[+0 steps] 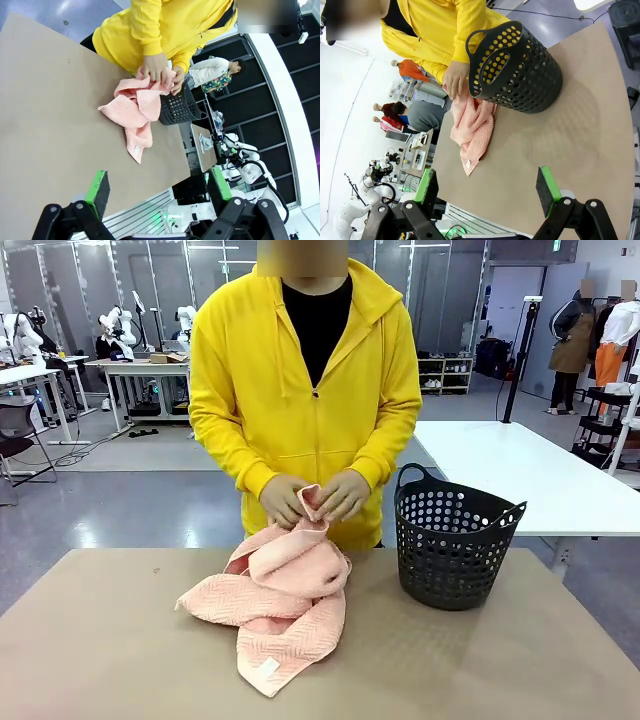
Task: Fold the towel.
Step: Grab the top end of the 100 cm Hotel Towel extended by the human.
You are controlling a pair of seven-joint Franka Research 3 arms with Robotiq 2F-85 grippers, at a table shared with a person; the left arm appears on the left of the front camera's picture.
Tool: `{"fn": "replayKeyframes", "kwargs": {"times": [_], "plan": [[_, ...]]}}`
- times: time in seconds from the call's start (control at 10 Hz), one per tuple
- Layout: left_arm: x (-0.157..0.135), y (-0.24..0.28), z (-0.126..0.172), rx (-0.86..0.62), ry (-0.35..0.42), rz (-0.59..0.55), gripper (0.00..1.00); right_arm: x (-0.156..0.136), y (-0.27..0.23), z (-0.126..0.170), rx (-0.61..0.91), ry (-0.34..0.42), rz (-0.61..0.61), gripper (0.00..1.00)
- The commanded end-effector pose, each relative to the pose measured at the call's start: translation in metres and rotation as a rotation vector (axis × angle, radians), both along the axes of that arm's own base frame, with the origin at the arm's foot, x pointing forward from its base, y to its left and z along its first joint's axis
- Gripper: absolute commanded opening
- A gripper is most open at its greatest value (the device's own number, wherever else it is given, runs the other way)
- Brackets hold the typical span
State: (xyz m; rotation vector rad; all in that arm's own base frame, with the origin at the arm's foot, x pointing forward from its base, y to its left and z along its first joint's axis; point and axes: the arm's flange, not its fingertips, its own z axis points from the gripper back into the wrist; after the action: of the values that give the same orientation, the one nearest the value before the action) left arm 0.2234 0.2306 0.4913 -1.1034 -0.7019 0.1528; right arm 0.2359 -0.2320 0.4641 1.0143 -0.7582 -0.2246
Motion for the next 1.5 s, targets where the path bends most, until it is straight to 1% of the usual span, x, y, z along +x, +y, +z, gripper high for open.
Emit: {"fn": "replayKeyframes", "kwargs": {"times": [0.0,1.4], "plan": [[0.0,0.0024,0.0012,0.0,-0.002,0.003,1.0,-0.0007,-0.0012,0.0002,0.004,-0.006,-0.003,1.0],[0.0,0.0024,0.0012,0.0,-0.002,0.003,1.0,-0.0007,-0.0012,0.0002,0.004,-0.006,-0.003,1.0]]}}
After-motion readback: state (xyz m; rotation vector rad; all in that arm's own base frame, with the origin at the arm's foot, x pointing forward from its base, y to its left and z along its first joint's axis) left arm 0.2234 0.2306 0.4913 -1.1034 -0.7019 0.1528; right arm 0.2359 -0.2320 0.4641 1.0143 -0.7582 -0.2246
